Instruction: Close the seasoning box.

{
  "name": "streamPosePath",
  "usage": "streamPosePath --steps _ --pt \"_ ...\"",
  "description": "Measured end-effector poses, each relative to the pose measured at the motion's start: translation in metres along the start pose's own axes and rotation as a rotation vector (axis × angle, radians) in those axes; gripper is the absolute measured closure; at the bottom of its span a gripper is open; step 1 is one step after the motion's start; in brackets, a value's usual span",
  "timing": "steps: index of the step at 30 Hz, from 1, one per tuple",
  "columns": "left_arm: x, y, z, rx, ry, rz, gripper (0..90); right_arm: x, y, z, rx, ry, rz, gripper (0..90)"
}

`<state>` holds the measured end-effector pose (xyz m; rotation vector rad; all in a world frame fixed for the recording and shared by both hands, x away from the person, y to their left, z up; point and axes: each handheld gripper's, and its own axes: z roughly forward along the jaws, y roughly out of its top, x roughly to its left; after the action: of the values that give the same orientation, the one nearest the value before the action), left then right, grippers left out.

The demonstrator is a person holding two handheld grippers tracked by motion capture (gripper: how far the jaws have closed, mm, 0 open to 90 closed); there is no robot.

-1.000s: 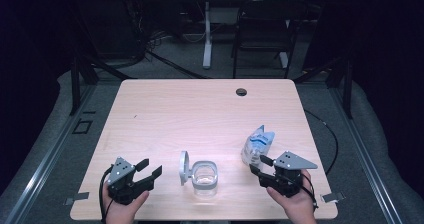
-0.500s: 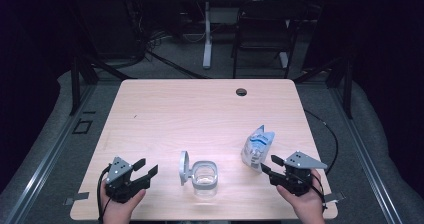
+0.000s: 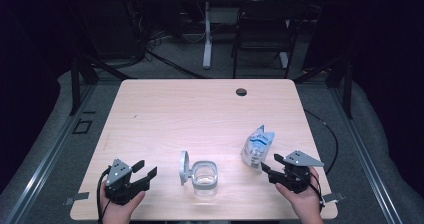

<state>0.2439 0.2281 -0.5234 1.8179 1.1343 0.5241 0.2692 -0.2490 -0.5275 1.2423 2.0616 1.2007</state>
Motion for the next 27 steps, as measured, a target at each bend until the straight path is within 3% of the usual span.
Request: streamPosePath --steps 15,22,27 --pt "0.010 -0.009 -0.013 -0.005 0.037 -0.025 46.0 0.006 -0.001 0.028 0.019 0.006 0.001 37.6" --pt "0.012 -0.011 -0.016 -0.005 0.050 -0.029 45.9 0.005 -0.003 0.035 -0.004 -0.007 0.036 37.7" --pt "0.014 -0.013 -0.018 0.000 0.057 -0.036 46.0 0.005 -0.003 0.041 -0.011 -0.010 0.025 37.8"
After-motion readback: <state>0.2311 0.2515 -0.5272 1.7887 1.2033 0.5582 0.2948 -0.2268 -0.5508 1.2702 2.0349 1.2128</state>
